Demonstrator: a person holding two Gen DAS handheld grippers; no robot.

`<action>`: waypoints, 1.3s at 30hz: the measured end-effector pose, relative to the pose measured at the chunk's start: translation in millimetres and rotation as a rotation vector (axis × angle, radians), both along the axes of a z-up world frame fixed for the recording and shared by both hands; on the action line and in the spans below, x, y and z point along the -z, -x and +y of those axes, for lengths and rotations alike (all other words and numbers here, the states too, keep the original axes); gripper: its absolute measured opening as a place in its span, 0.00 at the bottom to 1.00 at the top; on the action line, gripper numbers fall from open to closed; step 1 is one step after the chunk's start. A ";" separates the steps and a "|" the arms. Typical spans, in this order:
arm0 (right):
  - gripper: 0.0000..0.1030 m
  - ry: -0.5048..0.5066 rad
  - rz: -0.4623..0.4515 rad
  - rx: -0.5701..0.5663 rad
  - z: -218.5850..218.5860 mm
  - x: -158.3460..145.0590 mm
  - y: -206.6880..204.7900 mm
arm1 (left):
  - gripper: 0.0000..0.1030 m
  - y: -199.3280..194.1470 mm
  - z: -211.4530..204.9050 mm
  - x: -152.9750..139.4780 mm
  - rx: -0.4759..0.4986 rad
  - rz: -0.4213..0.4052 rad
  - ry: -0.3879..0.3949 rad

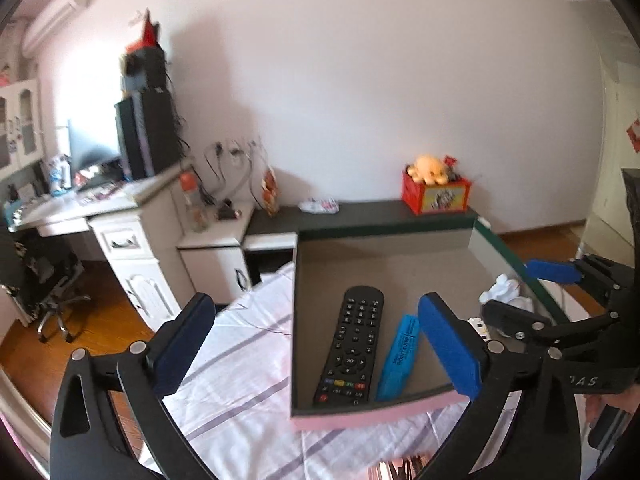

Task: Organize rigid objects
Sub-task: 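Lower the remote and block figure into the pink box and open both tools, then withdraw both tools from the box back over the bed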

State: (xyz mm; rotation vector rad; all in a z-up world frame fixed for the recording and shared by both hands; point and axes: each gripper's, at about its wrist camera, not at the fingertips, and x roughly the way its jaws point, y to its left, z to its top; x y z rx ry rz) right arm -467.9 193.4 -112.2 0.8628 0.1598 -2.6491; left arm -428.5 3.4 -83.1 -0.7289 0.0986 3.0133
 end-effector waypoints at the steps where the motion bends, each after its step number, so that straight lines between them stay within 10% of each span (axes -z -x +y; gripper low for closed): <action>1: 0.83 -0.001 0.018 0.013 2.4 -5.6 -9.1 | 1.00 -7.5 0.0 -4.3 -0.003 0.008 0.001; 5: 1.00 -0.001 0.103 0.069 12.6 -29.2 -50.9 | 1.00 -46.9 0.0 -20.7 -0.017 0.049 -0.008; 23: 1.00 0.031 0.340 0.252 40.7 -84.5 -246.8 | 1.00 -229.4 16.1 -57.1 -0.010 0.194 0.018; 39: 1.00 0.030 0.363 0.280 48.2 -91.4 -305.6 | 1.00 -267.5 25.4 -61.3 0.014 0.205 0.050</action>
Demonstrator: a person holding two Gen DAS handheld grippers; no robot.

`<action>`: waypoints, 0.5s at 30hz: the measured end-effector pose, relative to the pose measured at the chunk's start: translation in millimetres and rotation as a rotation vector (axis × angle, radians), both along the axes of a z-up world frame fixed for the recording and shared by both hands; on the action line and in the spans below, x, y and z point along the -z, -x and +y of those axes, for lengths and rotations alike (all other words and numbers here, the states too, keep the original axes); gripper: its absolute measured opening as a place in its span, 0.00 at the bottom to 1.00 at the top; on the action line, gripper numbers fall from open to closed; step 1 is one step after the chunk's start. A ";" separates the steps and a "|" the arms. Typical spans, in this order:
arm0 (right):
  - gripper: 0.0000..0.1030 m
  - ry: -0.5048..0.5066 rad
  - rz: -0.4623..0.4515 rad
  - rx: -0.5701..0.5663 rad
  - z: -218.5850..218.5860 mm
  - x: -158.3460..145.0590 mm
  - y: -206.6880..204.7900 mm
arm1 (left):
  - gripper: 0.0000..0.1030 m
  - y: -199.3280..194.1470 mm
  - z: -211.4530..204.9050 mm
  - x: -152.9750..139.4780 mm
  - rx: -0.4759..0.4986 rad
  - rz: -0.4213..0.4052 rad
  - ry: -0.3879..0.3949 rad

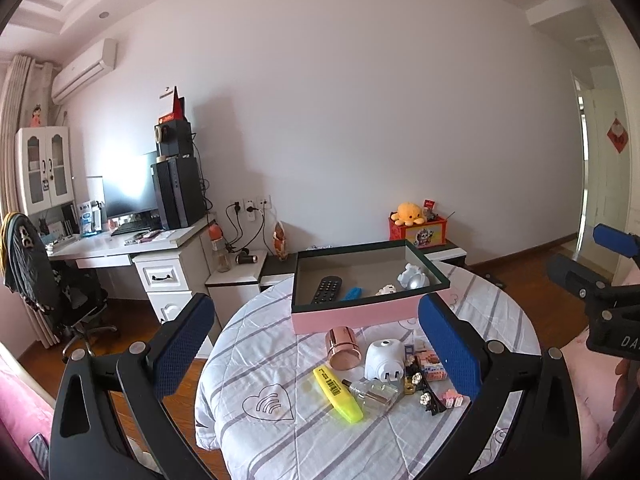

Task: Organize rigid objects
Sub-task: 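Withdraw both tools from the box back over the bed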

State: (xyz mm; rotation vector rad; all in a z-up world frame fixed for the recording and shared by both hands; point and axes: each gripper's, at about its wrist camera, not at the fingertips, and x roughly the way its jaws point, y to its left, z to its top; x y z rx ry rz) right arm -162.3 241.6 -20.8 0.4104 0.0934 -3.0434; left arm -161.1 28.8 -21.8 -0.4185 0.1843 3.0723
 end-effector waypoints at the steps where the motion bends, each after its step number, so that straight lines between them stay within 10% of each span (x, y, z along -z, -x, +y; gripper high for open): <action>1: 1.00 0.000 0.001 0.004 0.8 0.0 -0.3 | 1.00 0.3 0.3 0.4 -0.002 0.000 0.002; 15: 1.00 0.020 -0.133 0.016 15.2 49.1 38.0 | 1.00 54.5 -4.7 62.8 -0.027 -0.211 0.017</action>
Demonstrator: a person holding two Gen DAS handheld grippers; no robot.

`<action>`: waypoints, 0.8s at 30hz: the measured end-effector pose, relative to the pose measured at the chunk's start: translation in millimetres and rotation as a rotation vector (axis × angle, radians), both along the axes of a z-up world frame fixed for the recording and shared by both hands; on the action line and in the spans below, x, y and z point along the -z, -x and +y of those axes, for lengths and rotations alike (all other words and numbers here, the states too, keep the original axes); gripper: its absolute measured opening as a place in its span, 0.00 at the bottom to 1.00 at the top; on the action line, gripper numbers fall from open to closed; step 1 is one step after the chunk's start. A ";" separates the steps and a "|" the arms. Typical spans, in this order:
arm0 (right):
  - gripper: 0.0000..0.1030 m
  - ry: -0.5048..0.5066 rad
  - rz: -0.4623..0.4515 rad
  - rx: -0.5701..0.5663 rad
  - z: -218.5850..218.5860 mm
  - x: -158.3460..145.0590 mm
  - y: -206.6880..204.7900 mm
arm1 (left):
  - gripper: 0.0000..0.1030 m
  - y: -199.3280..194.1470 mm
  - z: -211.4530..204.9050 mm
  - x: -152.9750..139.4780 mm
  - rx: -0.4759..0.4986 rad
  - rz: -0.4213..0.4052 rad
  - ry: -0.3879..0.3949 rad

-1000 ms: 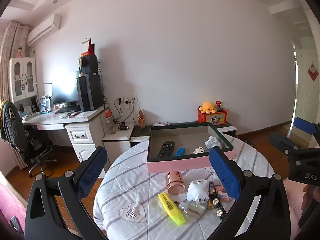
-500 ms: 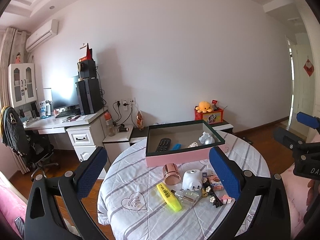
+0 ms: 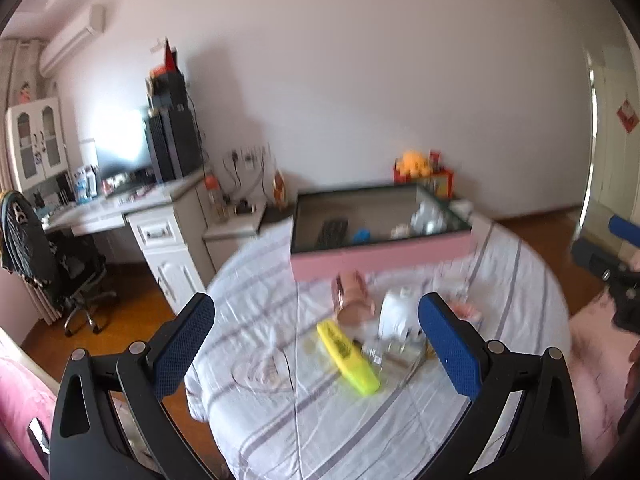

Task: Organize rigid objects
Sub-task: 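Withdraw both tools from the box back over the bed, then grasp the yellow highlighter with the left tool while the right tool grasps the white plug adapter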

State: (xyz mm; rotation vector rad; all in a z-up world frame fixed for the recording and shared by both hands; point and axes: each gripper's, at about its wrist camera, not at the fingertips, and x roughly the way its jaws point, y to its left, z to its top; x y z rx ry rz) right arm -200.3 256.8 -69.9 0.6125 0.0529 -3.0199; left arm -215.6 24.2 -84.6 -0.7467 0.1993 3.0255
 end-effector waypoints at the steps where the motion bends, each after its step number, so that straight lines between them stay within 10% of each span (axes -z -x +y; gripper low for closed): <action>1: 1.00 0.001 -0.015 0.001 1.4 5.7 4.6 | 1.00 6.8 0.0 9.8 -0.006 -0.030 0.008; 24: 1.00 0.027 -0.221 -0.041 7.1 88.7 72.4 | 1.00 84.4 4.8 105.4 -0.050 -0.311 0.059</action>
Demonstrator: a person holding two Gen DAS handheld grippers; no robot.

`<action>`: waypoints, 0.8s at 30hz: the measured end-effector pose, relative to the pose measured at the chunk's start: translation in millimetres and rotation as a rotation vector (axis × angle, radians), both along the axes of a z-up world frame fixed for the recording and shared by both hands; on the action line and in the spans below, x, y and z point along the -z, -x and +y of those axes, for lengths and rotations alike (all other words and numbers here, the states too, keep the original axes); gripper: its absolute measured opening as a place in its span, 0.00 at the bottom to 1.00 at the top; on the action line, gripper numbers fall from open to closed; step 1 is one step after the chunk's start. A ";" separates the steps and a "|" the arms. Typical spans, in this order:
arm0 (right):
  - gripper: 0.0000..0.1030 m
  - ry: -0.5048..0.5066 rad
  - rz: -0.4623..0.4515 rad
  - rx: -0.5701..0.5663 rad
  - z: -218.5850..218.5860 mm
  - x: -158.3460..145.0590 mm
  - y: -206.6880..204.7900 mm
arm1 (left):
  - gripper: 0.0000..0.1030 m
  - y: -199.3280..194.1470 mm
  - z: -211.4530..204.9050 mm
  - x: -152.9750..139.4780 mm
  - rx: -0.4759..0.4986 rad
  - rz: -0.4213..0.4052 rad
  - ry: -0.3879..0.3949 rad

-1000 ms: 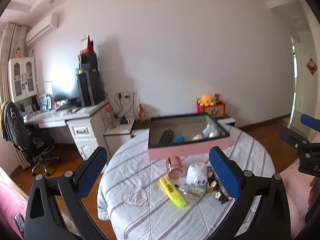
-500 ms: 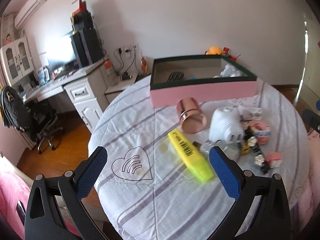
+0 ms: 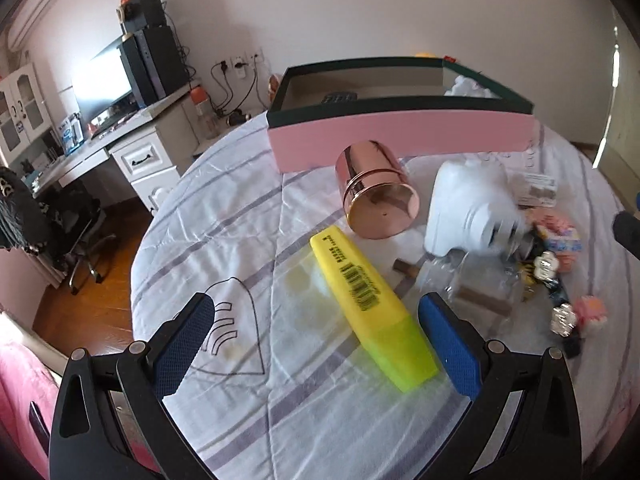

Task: Organize rigid objects
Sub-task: 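Grasp the yellow highlighter with the left tool while the right tool grasps the white plug adapter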

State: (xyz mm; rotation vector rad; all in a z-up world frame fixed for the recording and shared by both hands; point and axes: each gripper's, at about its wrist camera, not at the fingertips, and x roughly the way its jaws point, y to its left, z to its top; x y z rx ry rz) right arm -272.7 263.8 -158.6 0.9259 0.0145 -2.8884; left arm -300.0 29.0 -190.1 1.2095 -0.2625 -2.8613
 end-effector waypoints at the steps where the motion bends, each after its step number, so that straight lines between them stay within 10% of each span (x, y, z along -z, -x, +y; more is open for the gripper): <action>1: 1.00 0.001 -0.005 0.002 0.5 0.7 1.6 | 1.00 3.4 0.4 3.4 -0.003 -0.011 0.002; 5: 1.00 0.004 -0.018 -0.003 0.0 6.1 5.9 | 0.97 9.8 -6.0 8.7 0.012 -0.026 -0.059; 14: 1.00 -0.005 -0.034 -0.010 -6.8 11.2 15.4 | 0.26 5.1 -18.4 6.9 0.076 0.016 -0.087; 24: 1.00 -0.019 -0.074 -0.060 -27.5 5.4 46.1 | 0.27 -0.7 -37.0 5.7 0.053 0.018 -0.085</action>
